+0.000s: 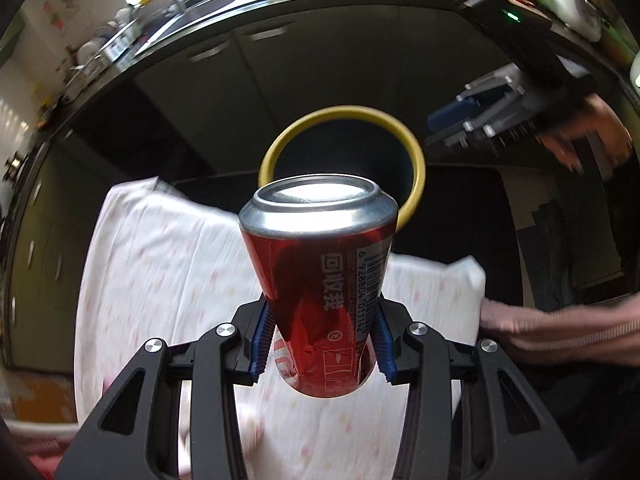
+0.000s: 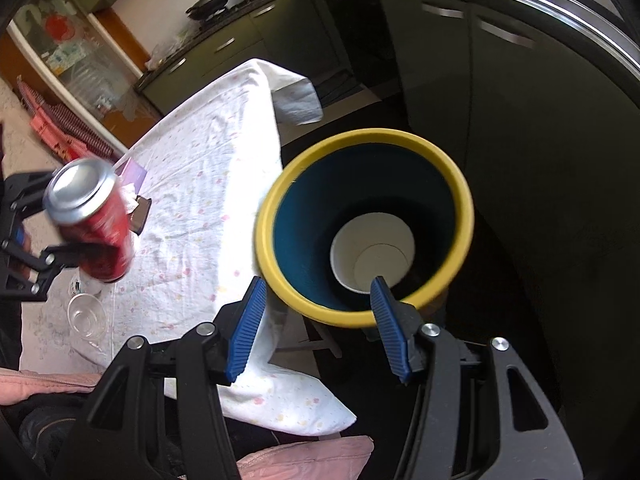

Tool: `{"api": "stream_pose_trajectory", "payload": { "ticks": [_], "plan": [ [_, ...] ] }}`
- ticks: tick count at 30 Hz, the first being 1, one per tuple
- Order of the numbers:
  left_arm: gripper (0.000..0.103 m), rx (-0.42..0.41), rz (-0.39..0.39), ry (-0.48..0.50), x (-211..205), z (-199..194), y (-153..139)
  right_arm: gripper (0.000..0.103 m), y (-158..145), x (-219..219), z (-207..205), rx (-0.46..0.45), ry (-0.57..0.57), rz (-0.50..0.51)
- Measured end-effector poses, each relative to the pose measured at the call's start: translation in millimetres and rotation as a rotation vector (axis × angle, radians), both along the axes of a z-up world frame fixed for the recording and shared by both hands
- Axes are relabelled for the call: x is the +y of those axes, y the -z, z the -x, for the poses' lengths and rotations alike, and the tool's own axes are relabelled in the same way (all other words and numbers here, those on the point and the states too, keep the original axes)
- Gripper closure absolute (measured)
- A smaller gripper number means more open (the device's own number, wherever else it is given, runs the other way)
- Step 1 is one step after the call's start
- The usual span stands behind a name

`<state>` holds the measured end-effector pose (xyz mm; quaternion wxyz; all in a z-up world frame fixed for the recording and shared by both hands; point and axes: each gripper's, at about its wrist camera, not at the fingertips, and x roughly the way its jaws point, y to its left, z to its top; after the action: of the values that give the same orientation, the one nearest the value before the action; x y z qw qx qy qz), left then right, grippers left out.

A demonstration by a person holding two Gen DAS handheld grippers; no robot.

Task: Collect trash
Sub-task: 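Carry the cola can over the yellow bin and open the left gripper, then grasp the white pill bottle with the right gripper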

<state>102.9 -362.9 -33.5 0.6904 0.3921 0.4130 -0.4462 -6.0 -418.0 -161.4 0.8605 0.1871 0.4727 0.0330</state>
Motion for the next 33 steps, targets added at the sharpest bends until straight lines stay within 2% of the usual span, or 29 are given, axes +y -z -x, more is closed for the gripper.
{"api": "stream_pose_trajectory", "payload": {
  "ticks": [7, 12, 14, 17, 21, 23, 29, 33],
  "plan": [
    [0.06, 0.026, -0.025, 0.035, -98.4, -27.6, 36.8, 0.051, 7.3, -23.2, 23.1, 0.002, 0.06, -0.018],
    [0.059, 0.041, -0.022, 0.003, -146.5, -50.6, 67.5, 0.048, 8.1, -31.5, 38.4, -0.003, 0.094, -0.027],
    [0.033, 0.042, -0.031, -0.011, -157.4, -57.0, 77.6, 0.046, 8.7, -33.4, 42.4, -0.003, 0.103, -0.035],
    [0.031, 0.033, -0.019, -0.037, -163.4, -60.0, 76.3, 0.046, 9.2, -32.8, 47.2, -0.01, 0.103, -0.035],
    [0.029, 0.024, 0.027, -0.047, -135.4, -50.9, 57.0, 0.046, 11.7, -27.8, 48.9, -0.018, 0.086, -0.037],
    [0.024, 0.008, 0.058, -0.056, -115.2, -42.0, 38.3, 0.046, 13.5, -22.5, 47.8, -0.02, 0.07, -0.037],
    [0.021, -0.011, 0.148, -0.111, -34.9, -8.9, -11.9, 0.046, 16.5, 4.9, 38.1, -0.012, 0.007, -0.021],
    [0.02, -0.033, 0.219, -0.189, 29.6, -0.4, -39.5, 0.046, 14.3, 32.7, 26.0, -0.012, -0.051, 0.012]
  ]
}}
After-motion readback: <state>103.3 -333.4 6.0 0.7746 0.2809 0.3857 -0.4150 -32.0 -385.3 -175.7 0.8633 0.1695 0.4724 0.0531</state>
